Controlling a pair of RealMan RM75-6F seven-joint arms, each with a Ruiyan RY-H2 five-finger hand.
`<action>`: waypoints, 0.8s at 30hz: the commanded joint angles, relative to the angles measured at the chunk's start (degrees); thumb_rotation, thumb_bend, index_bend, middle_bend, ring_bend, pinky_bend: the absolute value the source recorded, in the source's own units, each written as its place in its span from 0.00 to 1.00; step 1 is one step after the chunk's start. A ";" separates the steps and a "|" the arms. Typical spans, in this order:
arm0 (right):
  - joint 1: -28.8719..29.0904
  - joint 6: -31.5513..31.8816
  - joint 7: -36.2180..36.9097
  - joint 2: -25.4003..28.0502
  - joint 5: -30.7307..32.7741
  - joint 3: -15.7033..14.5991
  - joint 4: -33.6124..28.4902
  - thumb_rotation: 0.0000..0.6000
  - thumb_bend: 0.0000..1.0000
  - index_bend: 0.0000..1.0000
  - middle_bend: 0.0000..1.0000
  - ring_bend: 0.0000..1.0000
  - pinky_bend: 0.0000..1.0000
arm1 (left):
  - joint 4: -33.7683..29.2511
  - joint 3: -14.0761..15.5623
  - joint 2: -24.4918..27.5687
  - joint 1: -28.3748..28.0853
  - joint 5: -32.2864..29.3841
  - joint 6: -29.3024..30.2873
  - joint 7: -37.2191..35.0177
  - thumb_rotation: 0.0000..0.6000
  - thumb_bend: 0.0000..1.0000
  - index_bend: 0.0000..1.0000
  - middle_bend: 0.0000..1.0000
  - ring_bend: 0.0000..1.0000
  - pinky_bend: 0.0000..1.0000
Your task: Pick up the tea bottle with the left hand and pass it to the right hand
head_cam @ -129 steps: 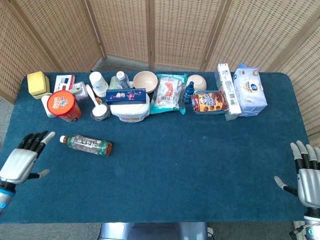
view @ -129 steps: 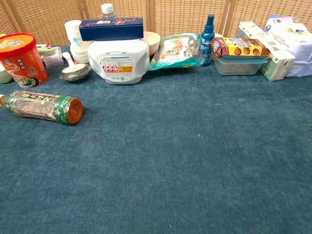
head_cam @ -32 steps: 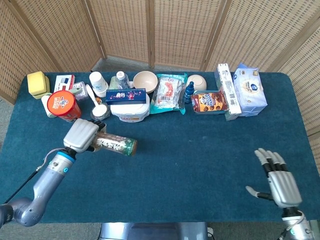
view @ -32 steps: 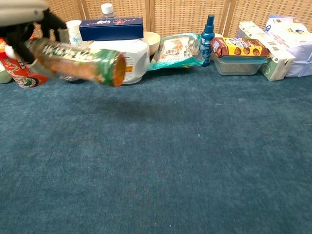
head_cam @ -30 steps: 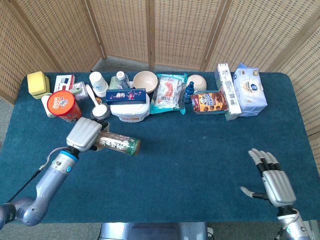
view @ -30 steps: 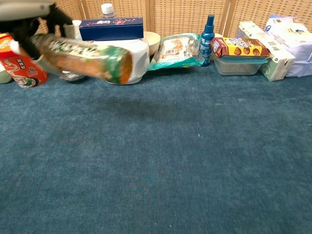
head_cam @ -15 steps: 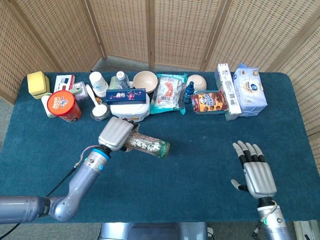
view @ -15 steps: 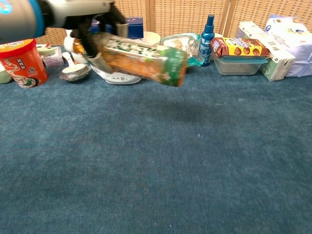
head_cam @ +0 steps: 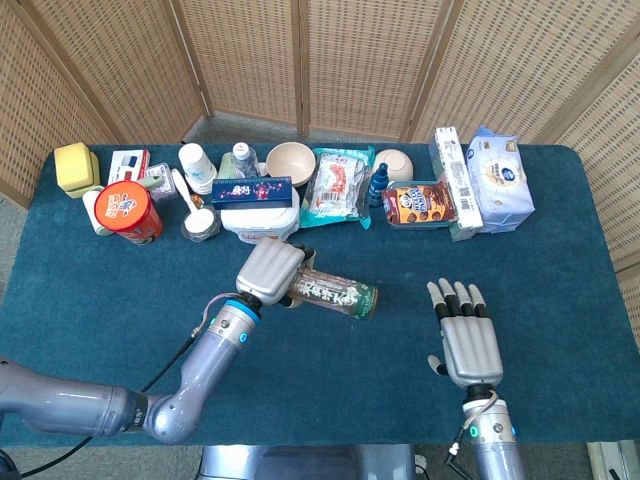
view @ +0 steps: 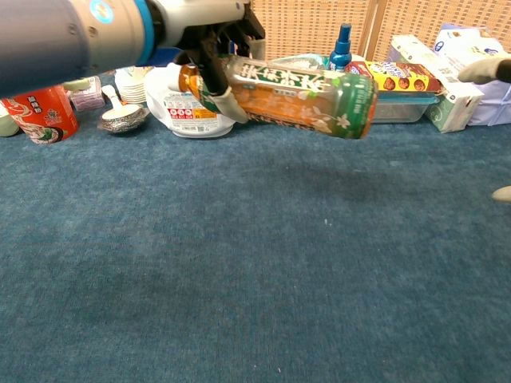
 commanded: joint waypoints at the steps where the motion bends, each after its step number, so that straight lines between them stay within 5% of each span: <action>1: 2.51 2.42 -3.83 -3.48 3.26 1.22 -1.80 1.00 0.00 0.00 0.00 0.00 0.00 | 0.97 -0.26 -1.34 -0.87 -0.88 1.13 -0.26 1.00 0.17 0.58 0.53 0.51 0.65; 24: 9.60 -0.09 3.03 -9.46 2.02 2.13 5.01 1.00 0.00 0.00 0.00 0.00 0.00 | 0.29 -1.71 -2.13 -1.46 -6.97 2.76 -5.11 1.00 0.16 0.58 0.53 0.52 0.65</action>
